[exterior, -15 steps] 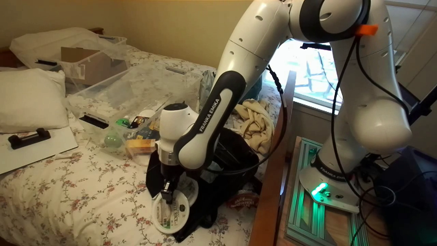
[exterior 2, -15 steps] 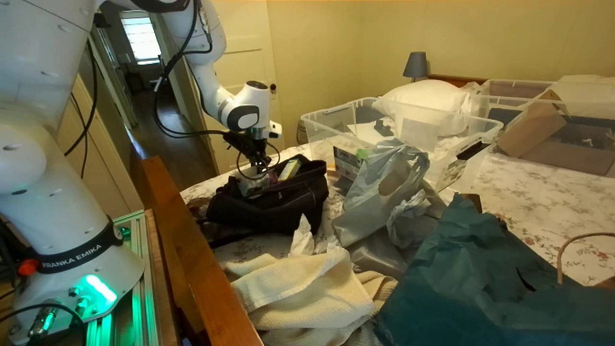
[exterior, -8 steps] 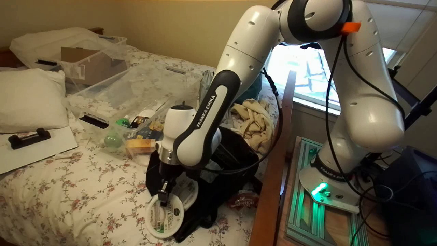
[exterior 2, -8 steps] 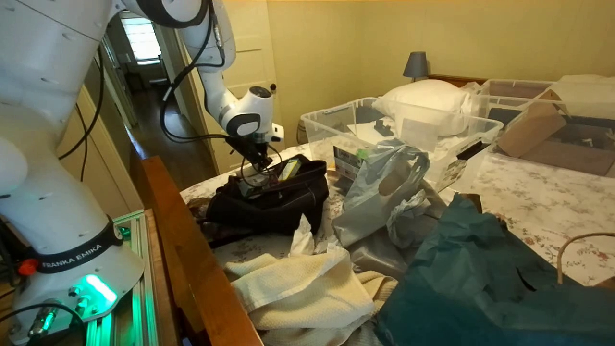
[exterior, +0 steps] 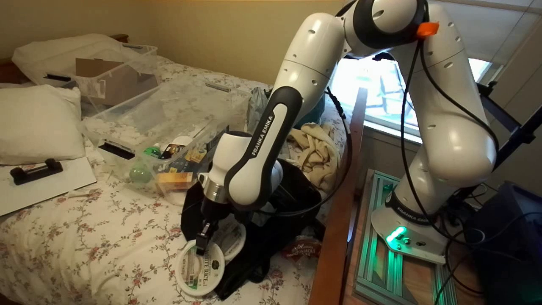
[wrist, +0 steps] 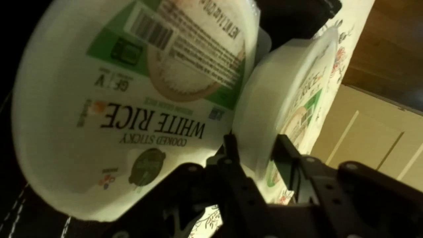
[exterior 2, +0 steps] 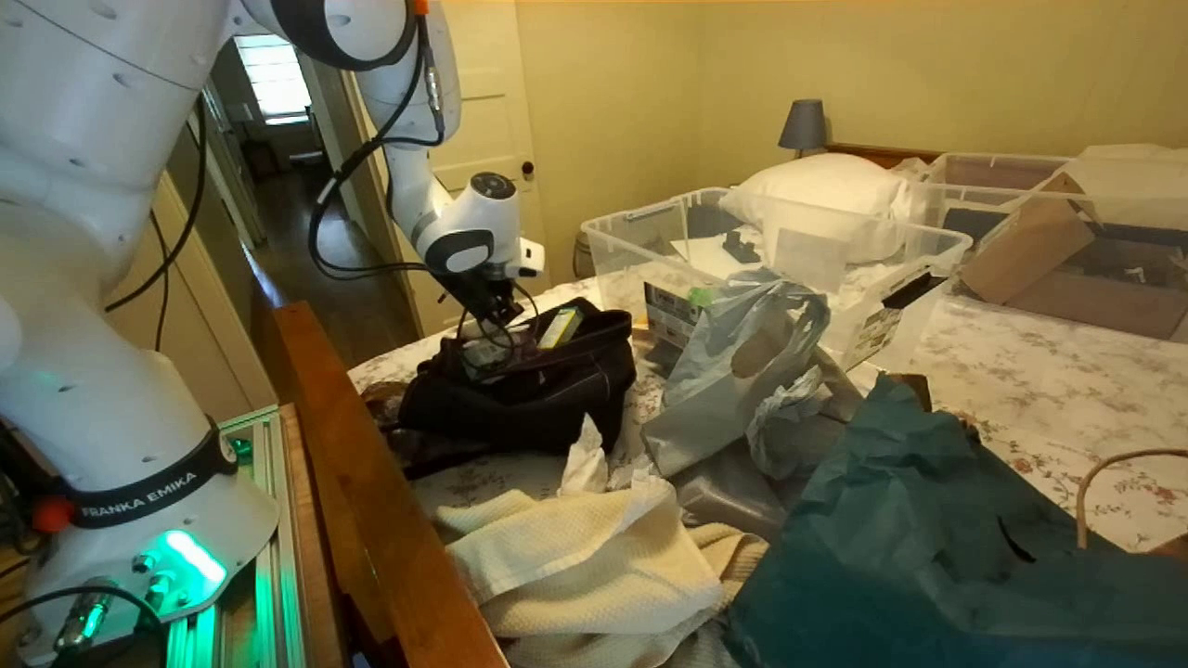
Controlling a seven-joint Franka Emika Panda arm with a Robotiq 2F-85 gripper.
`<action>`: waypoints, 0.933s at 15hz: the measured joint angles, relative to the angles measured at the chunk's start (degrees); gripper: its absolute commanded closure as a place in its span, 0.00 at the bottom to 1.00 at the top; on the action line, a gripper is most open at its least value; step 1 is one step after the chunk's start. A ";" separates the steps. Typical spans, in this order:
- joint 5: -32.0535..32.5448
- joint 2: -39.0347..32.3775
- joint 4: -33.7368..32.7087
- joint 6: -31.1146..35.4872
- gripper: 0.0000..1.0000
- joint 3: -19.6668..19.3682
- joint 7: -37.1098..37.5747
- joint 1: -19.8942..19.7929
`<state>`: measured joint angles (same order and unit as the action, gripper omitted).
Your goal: Take the items off the bag
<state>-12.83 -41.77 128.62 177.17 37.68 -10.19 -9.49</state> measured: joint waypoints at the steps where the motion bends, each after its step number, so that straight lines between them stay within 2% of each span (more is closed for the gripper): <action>1: 0.07 0.31 1.11 1.61 0.92 0.91 0.22 -0.77; 5: 0.58 3.49 5.58 6.31 0.92 3.46 2.45 -2.97; 9: 0.72 7.33 8.92 7.87 0.92 5.81 5.98 -5.71; 10: 0.83 7.78 9.36 7.87 0.58 6.21 6.51 -6.39; 11: 0.94 8.05 9.60 7.82 0.39 6.38 6.92 -6.88; 14: 1.44 9.19 9.77 4.21 0.20 5.91 7.72 -7.08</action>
<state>-11.38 -32.59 138.39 181.38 43.59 -2.47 -16.57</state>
